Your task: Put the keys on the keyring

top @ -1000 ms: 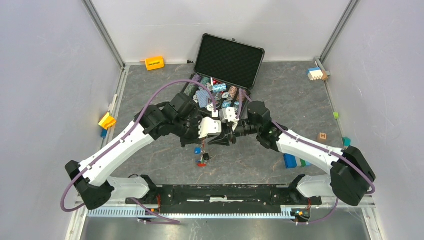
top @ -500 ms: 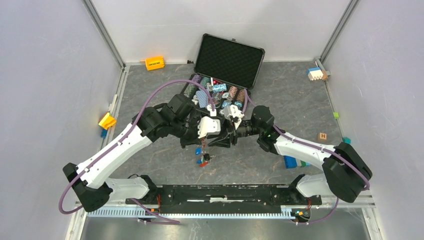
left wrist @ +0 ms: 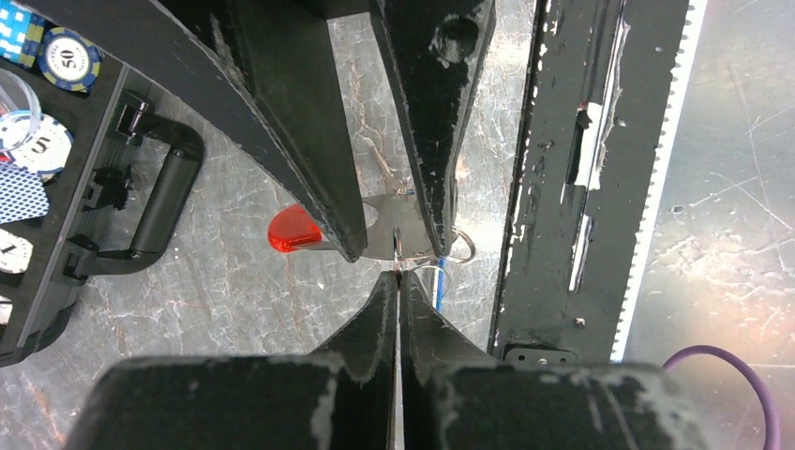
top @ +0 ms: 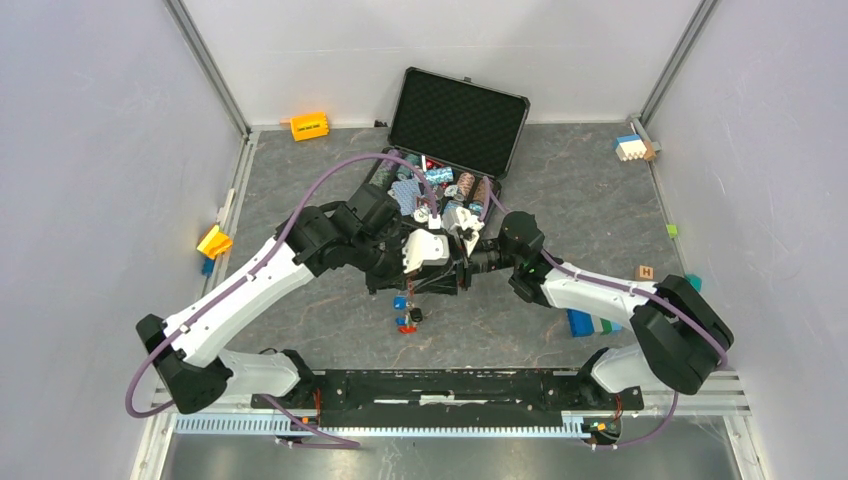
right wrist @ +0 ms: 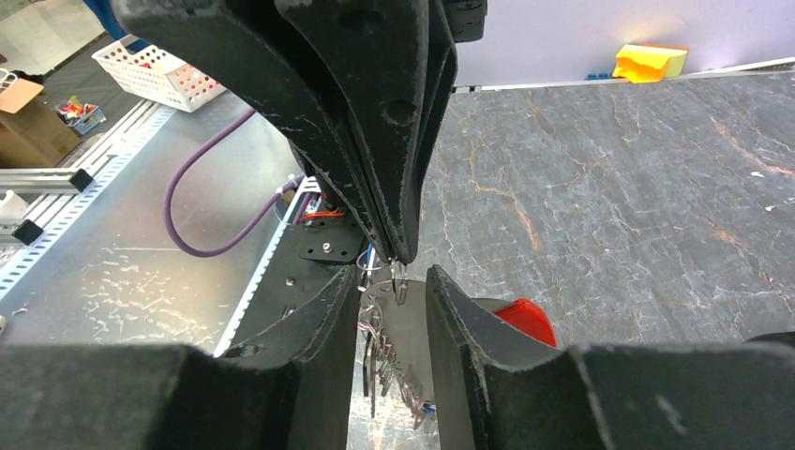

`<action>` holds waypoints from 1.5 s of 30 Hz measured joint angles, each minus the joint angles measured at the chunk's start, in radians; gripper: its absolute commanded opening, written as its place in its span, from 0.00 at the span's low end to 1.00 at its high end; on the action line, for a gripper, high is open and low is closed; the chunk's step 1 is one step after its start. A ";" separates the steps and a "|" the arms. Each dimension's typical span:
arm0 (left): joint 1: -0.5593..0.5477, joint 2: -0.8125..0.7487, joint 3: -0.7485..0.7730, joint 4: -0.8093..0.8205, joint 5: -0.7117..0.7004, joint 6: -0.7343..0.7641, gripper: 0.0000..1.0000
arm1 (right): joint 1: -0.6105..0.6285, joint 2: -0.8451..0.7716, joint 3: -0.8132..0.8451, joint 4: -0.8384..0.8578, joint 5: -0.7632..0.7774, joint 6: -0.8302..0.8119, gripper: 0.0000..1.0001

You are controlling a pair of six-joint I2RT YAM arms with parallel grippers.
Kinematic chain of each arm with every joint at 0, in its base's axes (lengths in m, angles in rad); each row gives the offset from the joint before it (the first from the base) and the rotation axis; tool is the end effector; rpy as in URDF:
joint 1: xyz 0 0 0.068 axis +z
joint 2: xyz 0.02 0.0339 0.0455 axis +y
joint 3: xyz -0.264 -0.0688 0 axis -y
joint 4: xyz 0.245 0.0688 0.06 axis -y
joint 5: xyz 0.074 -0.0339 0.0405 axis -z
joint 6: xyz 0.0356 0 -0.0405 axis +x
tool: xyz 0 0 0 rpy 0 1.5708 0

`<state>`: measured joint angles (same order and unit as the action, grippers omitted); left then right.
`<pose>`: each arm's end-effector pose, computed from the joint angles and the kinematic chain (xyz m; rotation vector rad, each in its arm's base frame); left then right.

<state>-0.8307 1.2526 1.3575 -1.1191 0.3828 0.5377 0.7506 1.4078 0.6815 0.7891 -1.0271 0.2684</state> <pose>0.1462 -0.1798 0.3587 1.7436 1.9115 -0.6030 0.1931 0.2217 0.2620 -1.2456 1.2541 1.5331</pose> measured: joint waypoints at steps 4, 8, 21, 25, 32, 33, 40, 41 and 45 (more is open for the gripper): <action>-0.010 0.019 0.038 -0.019 -0.021 -0.011 0.02 | 0.000 0.011 0.001 0.020 -0.004 0.016 0.34; -0.018 0.036 0.084 -0.045 -0.043 -0.021 0.02 | 0.000 0.025 0.001 0.029 -0.005 0.028 0.33; -0.031 0.060 0.102 -0.085 -0.068 -0.034 0.02 | 0.000 0.033 0.001 0.057 -0.011 0.051 0.31; -0.031 0.062 0.102 -0.089 -0.068 -0.034 0.02 | 0.000 0.033 0.002 0.057 -0.011 0.050 0.28; -0.041 0.065 0.106 -0.093 -0.068 -0.035 0.02 | 0.000 0.034 0.003 0.056 -0.011 0.050 0.26; -0.042 0.068 0.108 -0.095 -0.068 -0.035 0.02 | 0.000 0.034 0.003 0.055 -0.011 0.049 0.26; -0.049 0.082 0.129 -0.110 -0.069 -0.035 0.02 | 0.000 0.037 0.013 0.031 -0.009 0.028 0.24; -0.050 0.084 0.133 -0.114 -0.072 -0.035 0.02 | 0.000 0.039 0.014 0.026 -0.009 0.024 0.24; -0.054 0.094 0.142 -0.123 -0.085 -0.036 0.02 | 0.000 0.043 0.016 0.013 -0.009 0.014 0.24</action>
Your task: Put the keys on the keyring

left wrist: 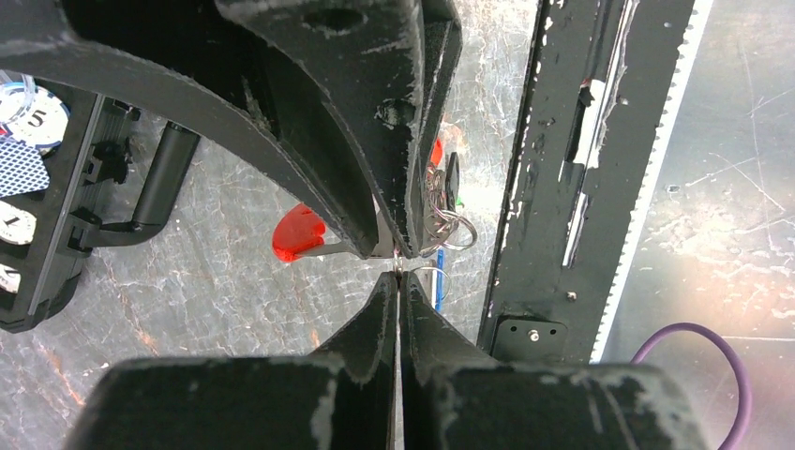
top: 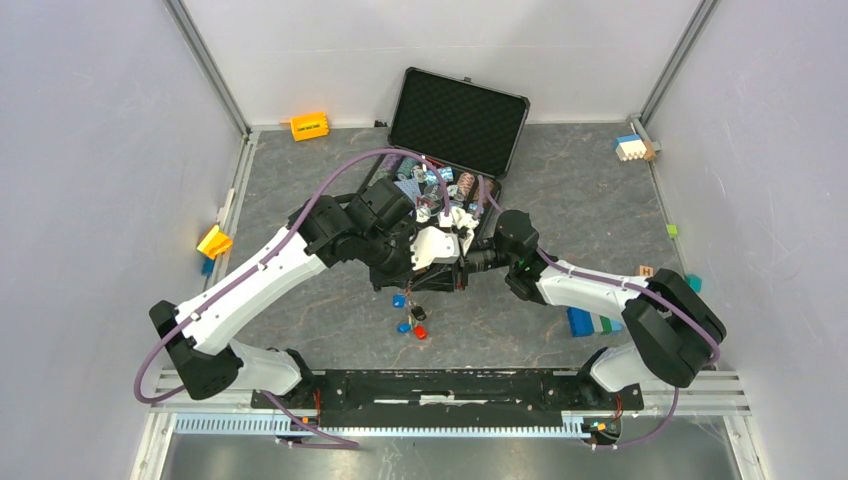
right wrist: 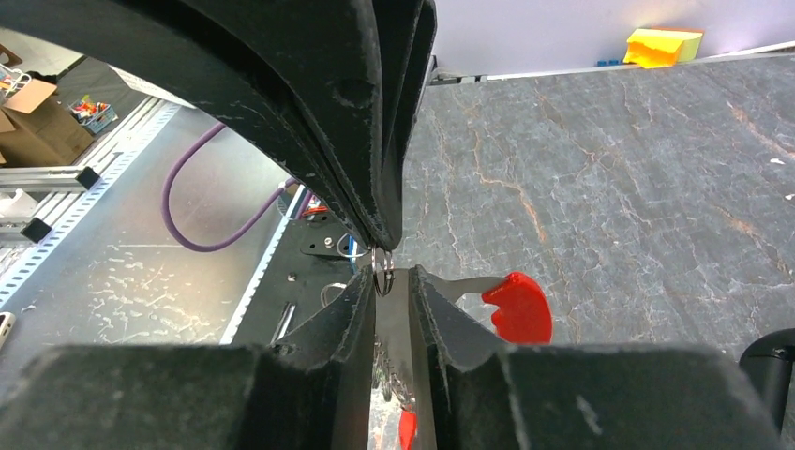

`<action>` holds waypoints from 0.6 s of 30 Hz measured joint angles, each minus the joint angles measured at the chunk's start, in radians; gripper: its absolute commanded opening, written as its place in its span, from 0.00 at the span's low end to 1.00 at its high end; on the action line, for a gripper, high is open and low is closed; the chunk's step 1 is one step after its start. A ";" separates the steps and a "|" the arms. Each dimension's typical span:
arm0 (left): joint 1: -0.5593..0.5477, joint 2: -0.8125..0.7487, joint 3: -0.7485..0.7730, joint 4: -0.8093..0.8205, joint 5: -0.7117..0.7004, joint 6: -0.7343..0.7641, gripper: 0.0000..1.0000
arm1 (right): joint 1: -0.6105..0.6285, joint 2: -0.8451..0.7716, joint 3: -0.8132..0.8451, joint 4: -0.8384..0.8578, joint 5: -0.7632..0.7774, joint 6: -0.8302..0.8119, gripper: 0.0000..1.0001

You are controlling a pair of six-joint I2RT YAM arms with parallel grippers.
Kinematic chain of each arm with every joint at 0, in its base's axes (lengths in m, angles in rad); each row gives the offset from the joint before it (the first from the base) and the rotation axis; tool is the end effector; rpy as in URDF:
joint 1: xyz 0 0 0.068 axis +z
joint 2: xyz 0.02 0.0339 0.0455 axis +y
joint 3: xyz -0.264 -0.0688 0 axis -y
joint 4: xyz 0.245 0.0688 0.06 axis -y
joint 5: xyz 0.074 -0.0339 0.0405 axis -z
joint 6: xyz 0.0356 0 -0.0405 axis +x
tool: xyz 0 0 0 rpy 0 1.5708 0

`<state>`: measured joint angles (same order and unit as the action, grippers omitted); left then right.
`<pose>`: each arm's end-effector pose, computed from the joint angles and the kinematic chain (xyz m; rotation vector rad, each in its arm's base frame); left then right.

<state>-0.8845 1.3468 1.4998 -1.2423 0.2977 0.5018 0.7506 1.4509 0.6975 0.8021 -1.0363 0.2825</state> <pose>0.1468 -0.1957 0.3718 1.7875 1.9976 -0.5195 0.1986 0.2272 0.2562 -1.2467 1.2769 1.5530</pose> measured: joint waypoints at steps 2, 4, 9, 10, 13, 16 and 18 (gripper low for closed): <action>-0.002 0.004 0.003 -0.003 -0.006 0.000 0.02 | 0.000 0.002 0.000 -0.008 0.000 -0.003 0.23; -0.003 0.005 0.007 -0.006 -0.010 0.000 0.02 | 0.000 0.003 0.000 -0.012 0.000 -0.007 0.22; -0.004 0.006 0.009 -0.008 -0.010 0.000 0.02 | 0.000 0.003 0.001 -0.015 -0.001 -0.011 0.21; -0.004 0.007 0.009 -0.008 -0.010 0.000 0.02 | 0.000 0.003 0.001 -0.016 -0.001 -0.011 0.20; -0.005 0.010 0.009 -0.009 -0.011 0.000 0.02 | 0.000 0.003 0.001 -0.018 -0.001 -0.011 0.20; -0.006 0.015 0.009 -0.009 -0.011 0.000 0.02 | 0.000 0.003 0.001 -0.018 -0.001 -0.015 0.21; -0.006 0.017 0.009 -0.010 -0.011 0.000 0.02 | 0.000 0.003 0.001 -0.019 -0.001 -0.019 0.21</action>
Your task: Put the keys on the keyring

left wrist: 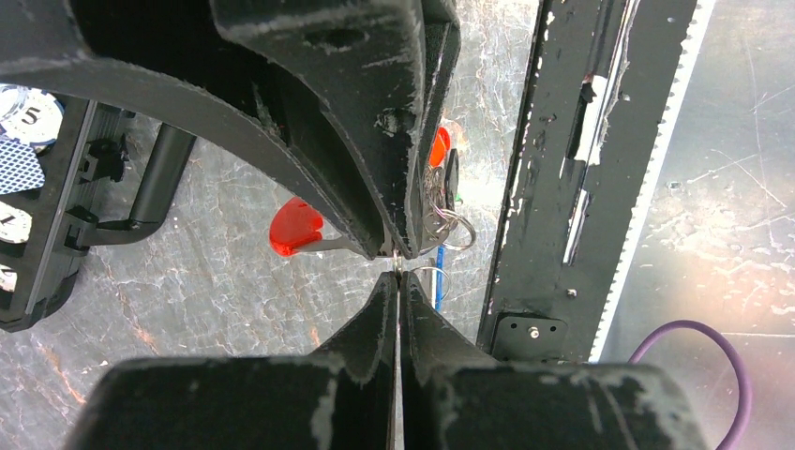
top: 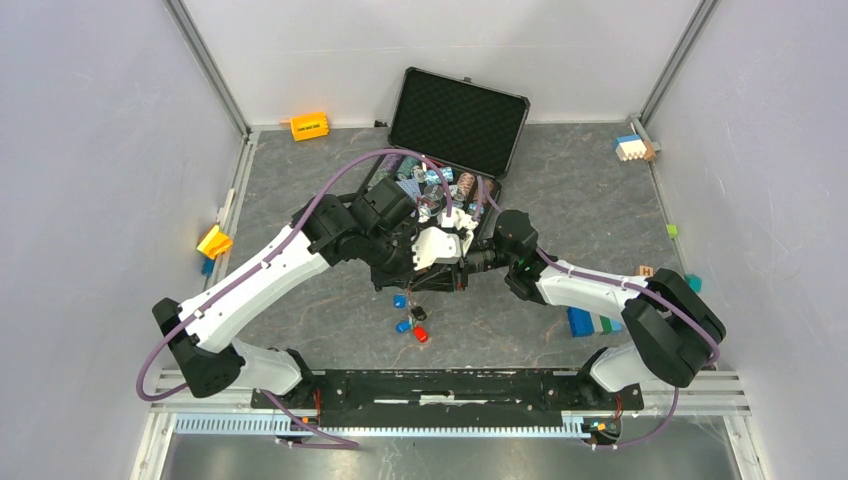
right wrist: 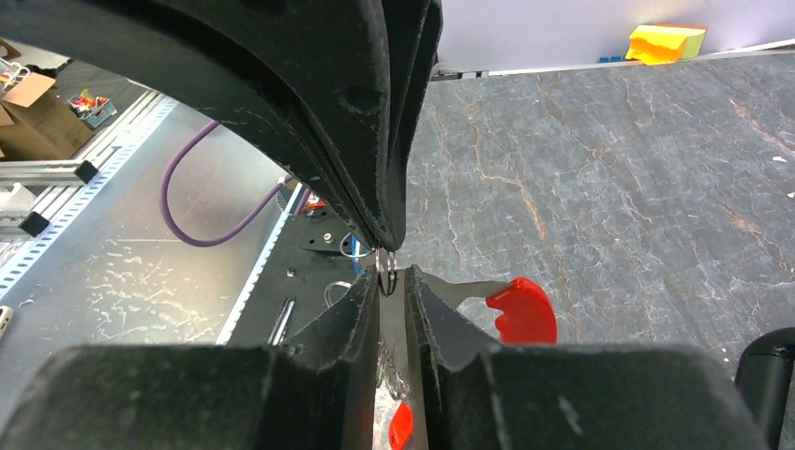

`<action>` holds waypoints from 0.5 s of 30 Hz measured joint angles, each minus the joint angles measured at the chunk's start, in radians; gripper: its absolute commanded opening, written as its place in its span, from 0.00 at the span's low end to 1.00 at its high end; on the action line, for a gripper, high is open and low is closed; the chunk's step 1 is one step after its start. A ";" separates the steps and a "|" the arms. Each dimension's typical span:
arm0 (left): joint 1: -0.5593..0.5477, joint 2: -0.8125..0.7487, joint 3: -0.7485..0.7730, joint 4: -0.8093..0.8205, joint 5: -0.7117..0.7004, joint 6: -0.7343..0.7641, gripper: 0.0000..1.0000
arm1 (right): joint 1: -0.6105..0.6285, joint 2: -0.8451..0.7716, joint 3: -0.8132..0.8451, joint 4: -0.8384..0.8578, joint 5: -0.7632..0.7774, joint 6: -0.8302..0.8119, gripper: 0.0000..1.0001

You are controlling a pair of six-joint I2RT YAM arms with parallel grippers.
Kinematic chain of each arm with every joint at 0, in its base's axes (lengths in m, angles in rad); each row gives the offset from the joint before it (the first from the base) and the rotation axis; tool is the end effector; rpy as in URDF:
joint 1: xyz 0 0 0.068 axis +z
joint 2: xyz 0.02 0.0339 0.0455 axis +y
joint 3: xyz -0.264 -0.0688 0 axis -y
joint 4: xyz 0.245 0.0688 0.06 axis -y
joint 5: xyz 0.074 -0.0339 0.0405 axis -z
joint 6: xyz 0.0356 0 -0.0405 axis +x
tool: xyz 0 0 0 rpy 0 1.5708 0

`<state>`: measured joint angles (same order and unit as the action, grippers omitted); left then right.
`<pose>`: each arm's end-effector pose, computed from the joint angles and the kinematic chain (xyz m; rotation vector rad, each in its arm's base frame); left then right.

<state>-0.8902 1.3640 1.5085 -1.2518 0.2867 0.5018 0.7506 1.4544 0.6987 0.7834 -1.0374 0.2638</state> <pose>0.1482 -0.1990 0.3698 1.8005 2.0117 -0.5050 0.1991 0.2276 0.2539 -1.2556 1.2842 1.5464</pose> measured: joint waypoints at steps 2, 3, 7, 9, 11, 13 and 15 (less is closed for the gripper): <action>0.000 0.000 0.000 0.000 0.000 0.000 0.02 | 0.000 0.000 0.000 -0.003 0.000 -0.004 0.20; 0.000 0.000 0.000 0.000 0.000 0.000 0.02 | 0.000 0.000 0.000 -0.004 0.000 -0.007 0.20; 0.000 0.000 0.000 0.000 0.000 0.000 0.02 | 0.000 0.000 0.000 -0.013 0.000 -0.015 0.17; 0.000 0.000 0.000 0.000 0.000 0.000 0.02 | 0.000 0.000 0.000 -0.018 0.000 -0.018 0.14; 0.000 0.000 0.000 0.000 0.000 0.000 0.02 | 0.000 0.000 0.001 -0.022 -0.001 -0.021 0.12; 0.000 0.000 -0.001 -0.001 0.000 0.000 0.02 | 0.000 0.000 0.001 -0.024 -0.002 -0.023 0.11; 0.000 0.000 -0.001 0.000 0.000 0.000 0.02 | 0.000 0.000 0.001 -0.026 -0.002 -0.025 0.11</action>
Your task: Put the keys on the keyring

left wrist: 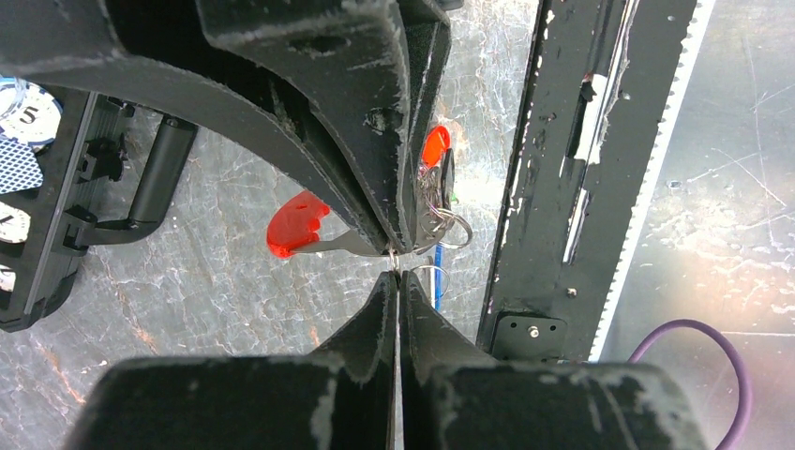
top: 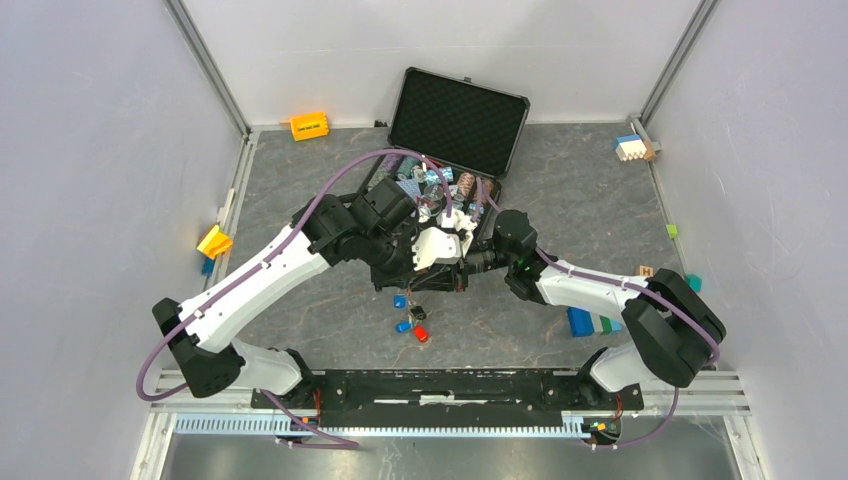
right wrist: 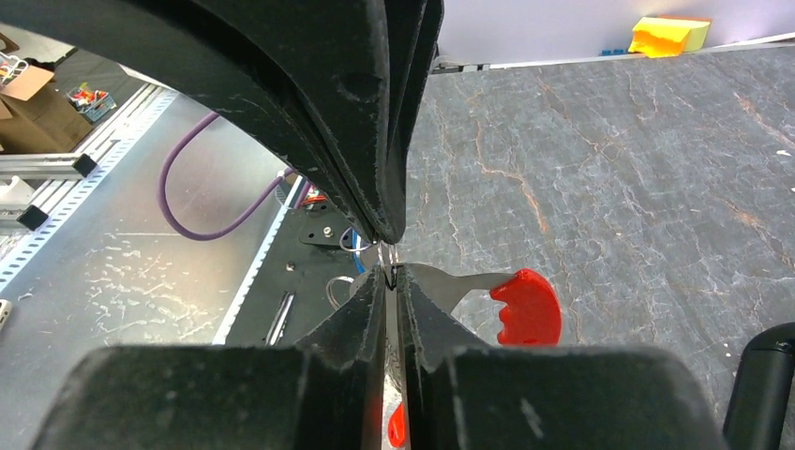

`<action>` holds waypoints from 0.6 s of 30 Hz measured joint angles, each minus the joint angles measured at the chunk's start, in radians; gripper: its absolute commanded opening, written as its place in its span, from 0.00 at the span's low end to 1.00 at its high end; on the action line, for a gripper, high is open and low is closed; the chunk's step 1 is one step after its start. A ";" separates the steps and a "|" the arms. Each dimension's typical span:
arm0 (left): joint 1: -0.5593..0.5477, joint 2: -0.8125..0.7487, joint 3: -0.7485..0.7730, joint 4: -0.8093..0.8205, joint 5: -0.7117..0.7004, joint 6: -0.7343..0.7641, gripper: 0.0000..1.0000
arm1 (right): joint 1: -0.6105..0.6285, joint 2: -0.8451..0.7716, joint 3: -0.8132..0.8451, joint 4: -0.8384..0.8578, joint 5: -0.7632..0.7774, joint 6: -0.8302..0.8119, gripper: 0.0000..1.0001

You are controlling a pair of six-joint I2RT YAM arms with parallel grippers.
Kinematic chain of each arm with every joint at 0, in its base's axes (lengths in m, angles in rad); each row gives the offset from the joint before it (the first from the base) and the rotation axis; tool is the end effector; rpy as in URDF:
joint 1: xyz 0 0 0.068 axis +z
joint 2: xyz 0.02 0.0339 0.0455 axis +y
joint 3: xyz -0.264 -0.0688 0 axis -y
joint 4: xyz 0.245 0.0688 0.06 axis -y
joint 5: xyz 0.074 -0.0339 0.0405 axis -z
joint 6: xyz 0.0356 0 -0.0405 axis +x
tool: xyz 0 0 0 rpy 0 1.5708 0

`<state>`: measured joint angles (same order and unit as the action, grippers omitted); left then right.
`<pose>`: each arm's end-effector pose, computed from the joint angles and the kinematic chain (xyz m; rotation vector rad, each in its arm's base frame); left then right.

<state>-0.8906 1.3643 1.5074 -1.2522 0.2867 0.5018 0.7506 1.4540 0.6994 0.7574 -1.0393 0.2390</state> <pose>0.1481 -0.1991 0.3694 1.8019 2.0130 -0.5050 0.1991 0.2277 0.2518 -1.2680 1.2904 1.5373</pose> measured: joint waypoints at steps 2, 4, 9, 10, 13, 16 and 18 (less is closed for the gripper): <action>0.000 0.000 -0.002 0.001 0.000 0.000 0.02 | 0.000 0.000 0.000 -0.003 -0.002 0.000 0.14; 0.000 0.000 -0.003 0.001 0.001 0.000 0.02 | 0.000 0.000 0.000 -0.006 -0.003 -0.001 0.17; -0.002 0.000 -0.009 0.002 0.002 0.000 0.02 | 0.000 -0.005 0.000 -0.014 -0.004 -0.002 0.19; -0.003 0.000 -0.010 0.002 0.002 0.000 0.02 | 0.000 -0.007 0.000 -0.016 -0.005 -0.002 0.20; -0.003 0.000 -0.010 0.003 0.003 0.000 0.02 | 0.000 -0.014 0.000 -0.019 -0.007 -0.002 0.18; -0.004 0.000 -0.010 0.006 0.003 0.000 0.02 | 0.000 -0.017 0.000 -0.022 -0.008 -0.002 0.16; -0.004 0.000 -0.010 0.006 0.003 0.000 0.02 | 0.000 -0.017 0.000 -0.025 -0.008 -0.002 0.14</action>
<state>-0.8944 1.3643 1.4975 -1.2465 0.2893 0.5022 0.7506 1.4372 0.6994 0.7326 -1.0470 0.2371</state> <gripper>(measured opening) 0.034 0.164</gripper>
